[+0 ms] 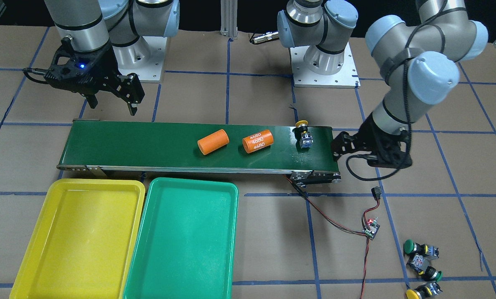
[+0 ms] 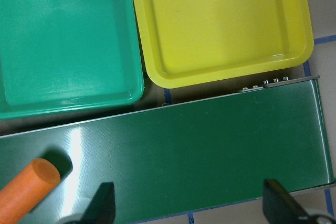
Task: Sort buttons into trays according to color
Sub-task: 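Set the yellow-capped button on the belt and withdraw the left gripper, then grasp a green-capped push button from the pile with the left gripper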
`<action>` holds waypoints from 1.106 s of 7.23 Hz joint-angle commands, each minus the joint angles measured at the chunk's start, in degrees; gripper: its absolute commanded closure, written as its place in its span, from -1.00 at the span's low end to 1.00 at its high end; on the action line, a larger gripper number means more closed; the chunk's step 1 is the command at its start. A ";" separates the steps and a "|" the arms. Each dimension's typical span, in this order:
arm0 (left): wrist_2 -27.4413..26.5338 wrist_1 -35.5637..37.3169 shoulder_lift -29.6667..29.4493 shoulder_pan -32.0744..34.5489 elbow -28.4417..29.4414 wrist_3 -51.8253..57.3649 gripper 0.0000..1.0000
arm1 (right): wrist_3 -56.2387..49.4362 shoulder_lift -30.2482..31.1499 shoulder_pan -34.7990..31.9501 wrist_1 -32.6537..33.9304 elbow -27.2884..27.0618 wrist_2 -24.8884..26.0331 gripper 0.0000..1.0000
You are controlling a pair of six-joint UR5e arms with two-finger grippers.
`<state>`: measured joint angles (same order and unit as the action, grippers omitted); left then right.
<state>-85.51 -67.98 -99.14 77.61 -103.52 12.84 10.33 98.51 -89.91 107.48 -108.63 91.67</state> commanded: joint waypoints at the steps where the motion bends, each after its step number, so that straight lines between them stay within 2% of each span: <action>1: -0.36 -0.31 -11.63 -6.04 13.20 2.53 -1.00 | -0.14 0.11 0.00 -0.07 0.00 -0.08 -1.00; 2: -0.44 -0.40 -16.91 -8.16 17.26 10.80 -1.00 | -0.14 0.02 0.00 -0.07 0.00 0.09 -1.00; 5: -2.01 0.13 -27.04 -11.43 26.06 33.29 -1.00 | -0.22 0.02 0.00 0.01 -0.09 0.00 -1.00; 6: -6.38 0.13 -28.81 -11.52 27.48 38.09 -1.00 | -0.22 0.02 0.00 -0.07 -0.09 0.00 -1.00; 8: -5.72 0.83 -32.59 -11.43 27.76 41.91 -1.00 | -0.22 -0.07 0.00 -0.07 -0.09 0.00 -1.00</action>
<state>-91.03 -67.55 -129.22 66.21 -76.19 52.34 10.11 98.51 -89.91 107.41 -108.72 91.67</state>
